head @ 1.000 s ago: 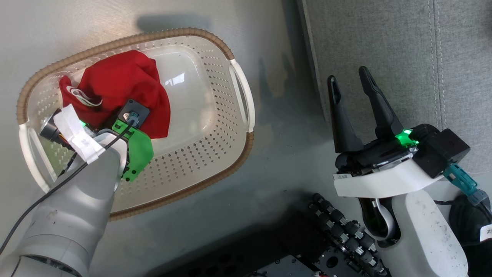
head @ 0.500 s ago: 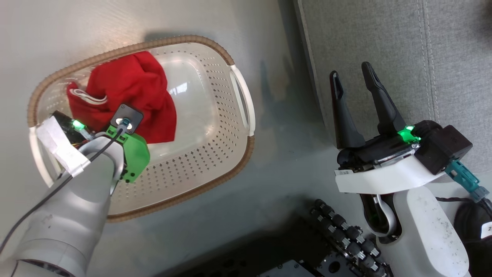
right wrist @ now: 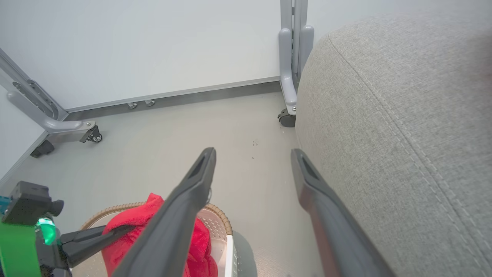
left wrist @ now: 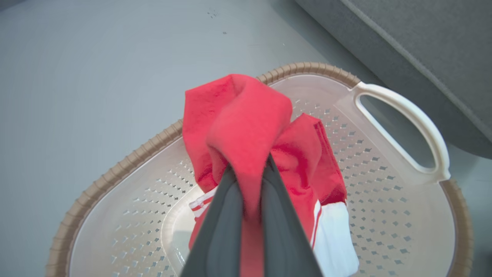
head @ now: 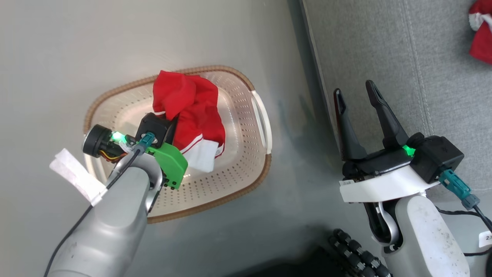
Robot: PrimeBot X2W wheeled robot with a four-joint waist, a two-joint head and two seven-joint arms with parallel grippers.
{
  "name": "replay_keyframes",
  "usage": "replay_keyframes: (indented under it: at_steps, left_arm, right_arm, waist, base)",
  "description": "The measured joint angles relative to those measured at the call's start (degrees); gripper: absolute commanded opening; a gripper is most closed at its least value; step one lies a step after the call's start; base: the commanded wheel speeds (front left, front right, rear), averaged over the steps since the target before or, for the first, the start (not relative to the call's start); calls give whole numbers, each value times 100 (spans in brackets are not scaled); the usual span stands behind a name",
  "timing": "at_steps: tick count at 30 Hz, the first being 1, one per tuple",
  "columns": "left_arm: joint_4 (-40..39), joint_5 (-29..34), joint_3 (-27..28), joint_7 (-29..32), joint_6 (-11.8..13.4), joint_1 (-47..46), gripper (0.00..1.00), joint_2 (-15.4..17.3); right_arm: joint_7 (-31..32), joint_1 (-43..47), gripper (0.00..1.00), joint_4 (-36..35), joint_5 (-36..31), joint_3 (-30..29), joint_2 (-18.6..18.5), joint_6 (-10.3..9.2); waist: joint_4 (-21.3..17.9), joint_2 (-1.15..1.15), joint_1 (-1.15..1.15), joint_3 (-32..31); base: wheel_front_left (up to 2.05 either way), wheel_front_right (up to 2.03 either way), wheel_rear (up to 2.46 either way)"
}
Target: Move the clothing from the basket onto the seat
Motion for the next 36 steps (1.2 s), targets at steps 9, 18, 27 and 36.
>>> replay_keyframes:
  at_steps: [9, 18, 27, 36]
  left_arm:
    - [-1477, -158, 466, -1, 151, 850, 0, -23]
    - [-2818, -278, 968, -1, 226, 1540, 0, -62]
    - [-4080, -285, 1403, -9, 238, 2100, 0, -92]
    - [-4875, -328, 1486, -8, 153, 2770, 0, -100]
  right_arm:
    - [359, 299, 100, -159, -189, -186, 0, 0]
    - [754, 647, 100, -302, -352, -299, 1, 0]
    - [1091, 1023, 100, -416, -441, -354, 1, 0]
    - [1351, 1413, 100, -476, -467, -325, 0, 0]
  waist:
    - [283, 0, 0, -778]
    - [541, 0, 0, -1593]
    - [751, 0, 0, -2435]
    - [882, 0, 0, -3225]
  base:
    - [0, 0, 0]
    - [0, 0, 0]
    - [0, 0, 0]
    - [0, 0, 0]
